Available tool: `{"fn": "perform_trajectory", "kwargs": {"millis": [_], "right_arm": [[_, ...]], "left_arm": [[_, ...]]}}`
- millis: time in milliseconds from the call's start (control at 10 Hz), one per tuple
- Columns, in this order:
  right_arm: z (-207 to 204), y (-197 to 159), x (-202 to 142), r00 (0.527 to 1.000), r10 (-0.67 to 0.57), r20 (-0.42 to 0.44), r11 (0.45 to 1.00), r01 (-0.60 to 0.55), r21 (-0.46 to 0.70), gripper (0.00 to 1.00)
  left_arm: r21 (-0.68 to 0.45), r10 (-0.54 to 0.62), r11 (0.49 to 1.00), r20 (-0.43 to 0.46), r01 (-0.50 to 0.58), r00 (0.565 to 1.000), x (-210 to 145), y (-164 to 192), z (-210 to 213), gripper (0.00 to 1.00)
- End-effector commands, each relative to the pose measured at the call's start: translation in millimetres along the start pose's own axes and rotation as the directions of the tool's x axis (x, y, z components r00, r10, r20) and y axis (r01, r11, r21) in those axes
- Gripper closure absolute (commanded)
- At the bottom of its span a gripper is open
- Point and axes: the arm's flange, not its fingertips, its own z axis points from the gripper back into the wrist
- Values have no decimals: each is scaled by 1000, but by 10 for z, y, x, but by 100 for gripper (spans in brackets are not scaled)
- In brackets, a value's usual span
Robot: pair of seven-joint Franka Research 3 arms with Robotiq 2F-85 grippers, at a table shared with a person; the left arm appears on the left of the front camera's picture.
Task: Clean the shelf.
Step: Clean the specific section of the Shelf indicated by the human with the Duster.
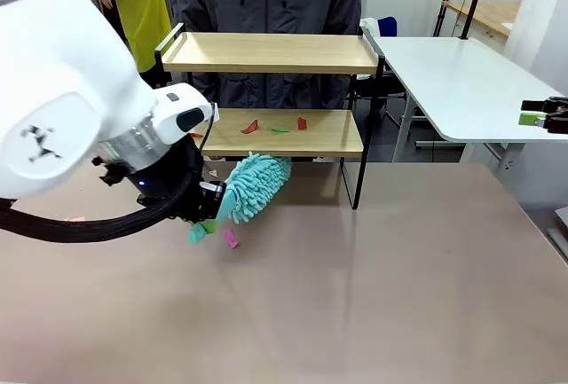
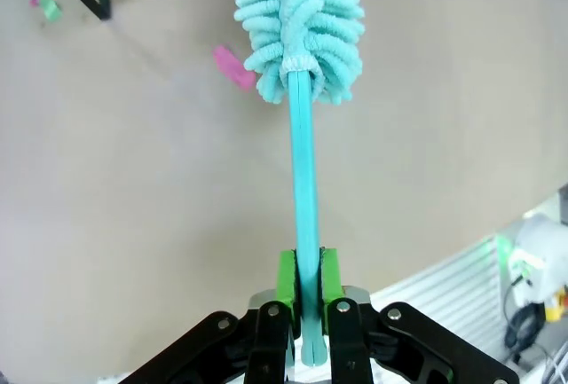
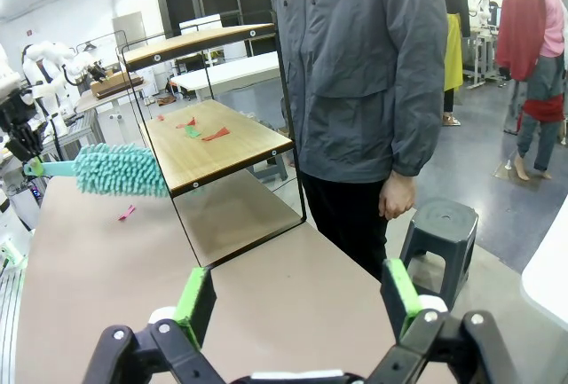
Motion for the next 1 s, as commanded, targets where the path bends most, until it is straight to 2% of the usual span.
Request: {"fn": "perform_trajectory", "kwargs": {"millis": [0, 100, 300, 400, 700, 900], "right_arm": [[-11, 19, 33, 1000, 6, 0, 1000, -6, -5, 0], [-11, 19, 33, 1000, 6, 0, 1000, -6, -5, 0], [-11, 19, 33, 1000, 6, 0, 1000, -6, -5, 0], [-11, 19, 33, 1000, 6, 0, 1000, -6, -5, 0], [-11, 19, 33, 1000, 6, 0, 1000, -6, -5, 0], [-11, 19, 33, 1000, 6, 0, 1000, -6, -5, 0]], "left_arm": [[-34, -90, 996, -58, 88, 994, -162, 121, 297, 87], [-39, -177, 984, -111, 174, 978, -226, 170, 450, 87], [-71, -373, 928, -208, 366, 904, -392, 219, 723, 87], [-69, -431, 901, -245, 428, 868, -480, 269, 871, 87], [-33, -536, 830, -322, 556, 780, -584, 490, 1289, 87], [-31, -579, 794, -342, 607, 740, -552, 546, 1433, 87]]}}
